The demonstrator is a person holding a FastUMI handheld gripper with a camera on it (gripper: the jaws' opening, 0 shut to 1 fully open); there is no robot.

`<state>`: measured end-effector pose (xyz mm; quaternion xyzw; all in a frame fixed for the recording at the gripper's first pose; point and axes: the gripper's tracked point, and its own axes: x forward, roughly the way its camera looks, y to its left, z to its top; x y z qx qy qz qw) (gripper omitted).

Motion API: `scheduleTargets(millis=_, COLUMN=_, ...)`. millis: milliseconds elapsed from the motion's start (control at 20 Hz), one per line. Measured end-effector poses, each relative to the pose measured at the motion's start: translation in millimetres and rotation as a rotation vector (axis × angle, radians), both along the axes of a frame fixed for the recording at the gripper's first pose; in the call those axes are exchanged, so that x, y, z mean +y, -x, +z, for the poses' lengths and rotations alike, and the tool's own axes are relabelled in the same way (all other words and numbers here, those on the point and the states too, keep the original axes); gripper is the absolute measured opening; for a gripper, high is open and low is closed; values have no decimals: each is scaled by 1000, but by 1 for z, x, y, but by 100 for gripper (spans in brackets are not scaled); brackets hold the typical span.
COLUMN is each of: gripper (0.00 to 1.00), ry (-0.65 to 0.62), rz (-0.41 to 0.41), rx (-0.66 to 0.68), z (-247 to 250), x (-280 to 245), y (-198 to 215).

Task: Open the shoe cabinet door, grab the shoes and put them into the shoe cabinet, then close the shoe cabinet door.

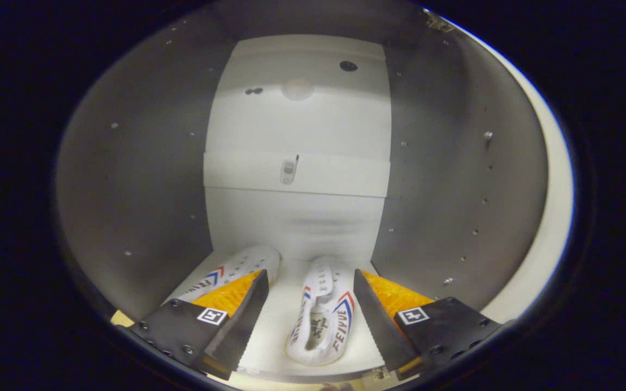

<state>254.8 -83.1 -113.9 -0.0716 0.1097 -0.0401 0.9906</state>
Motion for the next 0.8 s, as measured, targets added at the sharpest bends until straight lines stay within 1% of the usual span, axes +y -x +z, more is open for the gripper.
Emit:
scheduleTargets(millis=150, gripper=98, ry=-16, rz=12, rx=-54, z=28, x=19, y=52)
scheduleTargets(millis=450, gripper=98, ry=-50, rz=15, rx=-109, z=67, x=47, y=182)
scheduleTargets(millis=650, gripper=98, ry=-67, rz=-4, rx=-121, z=85, x=55, y=272)
scheduleTargets(millis=800, gripper=98, ry=-81, rz=-36, rx=-150, z=102, x=47, y=334)
